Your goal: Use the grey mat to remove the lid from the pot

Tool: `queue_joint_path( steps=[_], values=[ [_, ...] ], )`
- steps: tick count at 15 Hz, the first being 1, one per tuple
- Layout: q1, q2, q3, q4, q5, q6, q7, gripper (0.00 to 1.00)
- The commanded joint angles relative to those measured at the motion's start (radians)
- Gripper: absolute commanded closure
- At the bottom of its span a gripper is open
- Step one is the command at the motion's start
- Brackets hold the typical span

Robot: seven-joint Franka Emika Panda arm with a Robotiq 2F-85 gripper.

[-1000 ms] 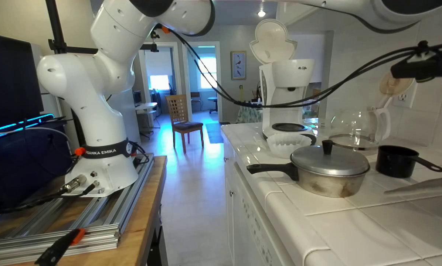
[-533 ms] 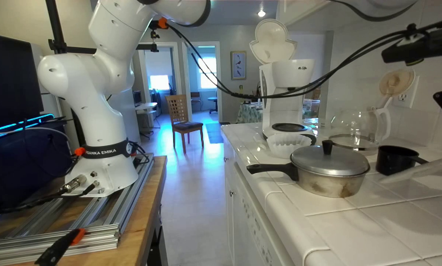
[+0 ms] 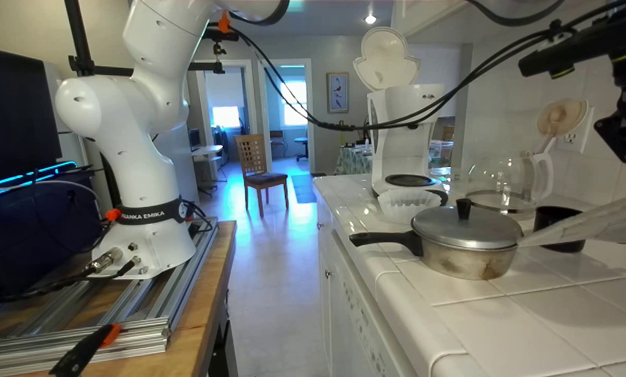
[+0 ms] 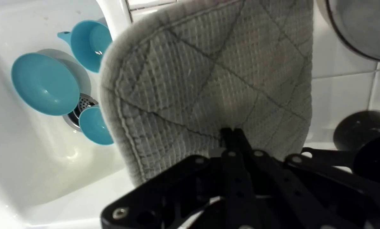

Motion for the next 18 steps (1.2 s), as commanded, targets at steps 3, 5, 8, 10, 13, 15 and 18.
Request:
queue_joint_path(
  steps=[3,5,8,10,13,15,18],
  values=[
    [0.051,-0.102,-0.044,-0.155,-0.052,0.027,0.041,1.0],
    [0.059,-0.126,-0.051,-0.19,-0.05,0.037,0.041,1.0],
    [0.072,-0.169,-0.063,-0.249,-0.052,0.072,0.042,1.0],
    [0.083,-0.205,-0.069,-0.294,-0.051,0.103,0.04,1.0],
    [0.05,-0.244,-0.017,-0.332,-0.078,0.134,0.043,1.0],
    [0.054,-0.272,-0.011,-0.364,-0.084,0.154,0.046,1.0],
    [0.058,-0.305,-0.003,-0.396,-0.09,0.174,0.044,1.0]
  ],
)
